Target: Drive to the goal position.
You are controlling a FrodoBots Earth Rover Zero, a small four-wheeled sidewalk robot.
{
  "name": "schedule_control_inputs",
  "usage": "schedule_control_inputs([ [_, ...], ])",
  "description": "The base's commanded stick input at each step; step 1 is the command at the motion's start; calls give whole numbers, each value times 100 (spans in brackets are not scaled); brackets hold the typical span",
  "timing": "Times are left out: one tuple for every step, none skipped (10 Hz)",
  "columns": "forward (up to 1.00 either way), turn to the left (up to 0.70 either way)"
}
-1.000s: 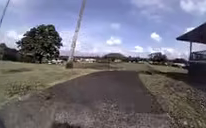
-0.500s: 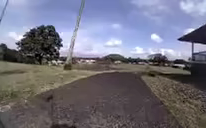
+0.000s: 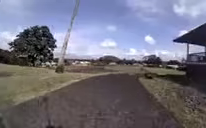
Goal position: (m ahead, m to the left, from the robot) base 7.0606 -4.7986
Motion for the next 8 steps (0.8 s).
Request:
schedule_control_inputs([
  [85, -33],
  [85, -34],
  [85, -22],
  [85, 0],
  [85, 0],
  [85, 0],
  [85, 0],
  [85, 0],
])
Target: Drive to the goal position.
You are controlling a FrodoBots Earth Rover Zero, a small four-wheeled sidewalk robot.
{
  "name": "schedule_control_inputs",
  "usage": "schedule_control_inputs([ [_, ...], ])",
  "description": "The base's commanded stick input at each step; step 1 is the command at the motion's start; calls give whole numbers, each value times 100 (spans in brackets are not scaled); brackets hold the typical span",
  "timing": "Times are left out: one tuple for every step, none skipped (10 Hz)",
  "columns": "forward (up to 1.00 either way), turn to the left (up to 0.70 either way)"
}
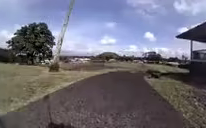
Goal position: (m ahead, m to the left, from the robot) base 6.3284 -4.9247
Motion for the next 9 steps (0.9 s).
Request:
schedule_control_inputs([
  [85, 0],
  [85, 0],
  [85, 0],
  [85, 0],
  [85, 0],
  [85, 0],
  [85, 0],
  [85, 0],
  [85, 0],
])
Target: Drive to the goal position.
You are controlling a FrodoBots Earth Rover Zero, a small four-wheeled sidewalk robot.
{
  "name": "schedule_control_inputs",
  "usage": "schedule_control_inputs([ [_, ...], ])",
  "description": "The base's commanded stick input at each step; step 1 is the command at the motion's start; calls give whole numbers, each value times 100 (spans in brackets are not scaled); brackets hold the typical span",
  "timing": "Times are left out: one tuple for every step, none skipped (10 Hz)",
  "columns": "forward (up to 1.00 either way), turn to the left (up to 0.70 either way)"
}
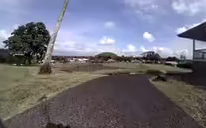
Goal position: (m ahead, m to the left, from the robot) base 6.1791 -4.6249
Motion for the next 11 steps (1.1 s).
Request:
schedule_control_inputs([
  [85, 0],
  [85, 0],
  [85, -4],
  [85, -13],
  [85, -24],
  [85, -33],
  [85, -34],
  [85, -34],
  [85, -34],
  [85, -34],
  [85, -34],
])
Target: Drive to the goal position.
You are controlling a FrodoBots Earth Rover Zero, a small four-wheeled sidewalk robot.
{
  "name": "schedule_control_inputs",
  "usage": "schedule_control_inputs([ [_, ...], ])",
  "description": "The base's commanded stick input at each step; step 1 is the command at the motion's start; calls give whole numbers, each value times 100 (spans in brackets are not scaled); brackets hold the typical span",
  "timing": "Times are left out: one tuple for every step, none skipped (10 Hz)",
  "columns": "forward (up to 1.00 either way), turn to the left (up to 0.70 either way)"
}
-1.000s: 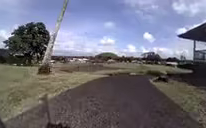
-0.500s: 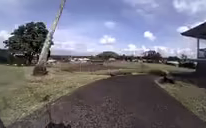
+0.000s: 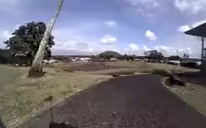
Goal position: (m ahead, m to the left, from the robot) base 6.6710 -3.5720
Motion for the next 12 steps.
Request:
schedule_control_inputs([
  [85, -34],
  [85, -34],
  [85, -34],
  [85, -34],
  [85, -34],
  [85, -34],
  [85, -34],
  [85, -34],
  [85, -25],
  [85, 0],
  [85, 0],
  [85, 0],
])
